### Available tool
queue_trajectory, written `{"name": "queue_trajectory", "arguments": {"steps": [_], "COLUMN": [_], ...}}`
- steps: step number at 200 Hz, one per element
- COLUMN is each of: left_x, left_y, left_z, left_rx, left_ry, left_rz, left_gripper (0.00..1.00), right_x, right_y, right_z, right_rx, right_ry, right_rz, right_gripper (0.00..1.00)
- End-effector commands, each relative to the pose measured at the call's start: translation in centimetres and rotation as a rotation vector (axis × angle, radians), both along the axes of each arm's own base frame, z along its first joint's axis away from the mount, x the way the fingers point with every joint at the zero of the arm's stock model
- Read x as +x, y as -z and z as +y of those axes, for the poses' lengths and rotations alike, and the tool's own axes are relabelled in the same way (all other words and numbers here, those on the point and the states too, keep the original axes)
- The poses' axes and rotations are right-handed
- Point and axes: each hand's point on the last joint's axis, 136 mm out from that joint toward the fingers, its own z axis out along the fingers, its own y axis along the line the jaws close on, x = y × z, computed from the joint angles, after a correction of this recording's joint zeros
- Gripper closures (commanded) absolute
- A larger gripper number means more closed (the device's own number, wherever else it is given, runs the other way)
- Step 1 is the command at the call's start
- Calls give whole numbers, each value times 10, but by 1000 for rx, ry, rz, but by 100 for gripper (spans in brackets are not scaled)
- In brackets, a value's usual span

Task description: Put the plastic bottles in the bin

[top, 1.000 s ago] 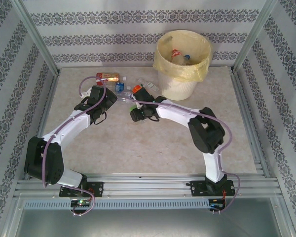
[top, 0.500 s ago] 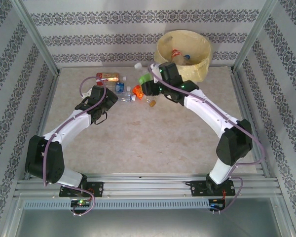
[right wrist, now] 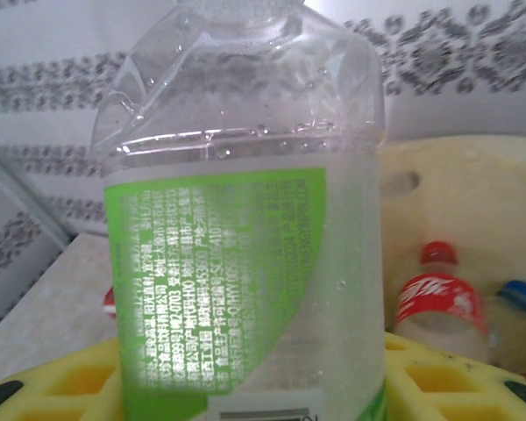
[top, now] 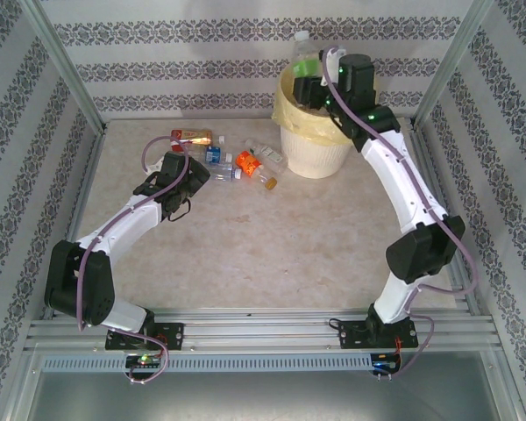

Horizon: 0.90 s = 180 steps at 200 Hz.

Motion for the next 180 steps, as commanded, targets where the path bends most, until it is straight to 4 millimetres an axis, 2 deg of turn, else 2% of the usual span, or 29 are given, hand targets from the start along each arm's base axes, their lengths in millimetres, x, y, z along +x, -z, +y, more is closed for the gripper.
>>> {"name": "queue_trajectory", "arguments": {"steps": [1,26,53,71,85,98,129,180], "left_x": [-3,5,5,4,3,3,4,5], "left_y": [-2,-13,-14,-14,-14,-14,-10,-6], "left_z": [4,-8,-6,-4,-2,-1,-2,-4], "left_rx": [-8,-30,-27,-14,-2,3,2,0], "left_ry": [-2,69,64,56,52,51,52,59], "left_rz": [-14,-75,-85,-76,-68,-64,-55,-34], "left_gripper": [1,1,1,1,1,1,1,1], "right_x": [29,54,64,65,62,59,52,47], "right_y": [21,31,41,50,49,44,33,28], "right_z": [-11,-21,-7,-2,3,4,11,14], "right_rx": [-3,-14,-7,-29,-37,-24,27,39], "right_ry": [25,49,22,35,20,10,-47,-62], "right_rz": [34,63,107,127,127,122,102,104], "right_gripper": [50,48,41,28,15,8,5,4]}}
